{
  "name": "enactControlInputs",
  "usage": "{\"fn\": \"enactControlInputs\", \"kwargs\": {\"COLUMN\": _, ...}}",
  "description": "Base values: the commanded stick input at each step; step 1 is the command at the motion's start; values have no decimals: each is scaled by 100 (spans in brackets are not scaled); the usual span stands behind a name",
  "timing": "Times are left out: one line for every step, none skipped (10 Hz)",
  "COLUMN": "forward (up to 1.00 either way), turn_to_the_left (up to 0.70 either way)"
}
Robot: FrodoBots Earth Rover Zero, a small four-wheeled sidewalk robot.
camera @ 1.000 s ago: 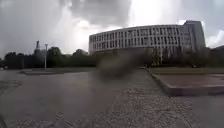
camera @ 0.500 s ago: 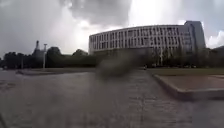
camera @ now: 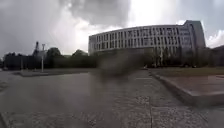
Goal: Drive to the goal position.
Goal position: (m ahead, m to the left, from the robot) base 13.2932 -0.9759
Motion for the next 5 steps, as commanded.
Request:
{"fn": "enactControlInputs", "kwargs": {"forward": 70, "turn_to_the_left": 0}}
{"fn": "enactControlInputs", "kwargs": {"forward": 70, "turn_to_the_left": 0}}
{"fn": "enactControlInputs", "kwargs": {"forward": 70, "turn_to_the_left": 0}}
{"fn": "enactControlInputs", "kwargs": {"forward": 70, "turn_to_the_left": 0}}
{"fn": "enactControlInputs", "kwargs": {"forward": 70, "turn_to_the_left": 0}}
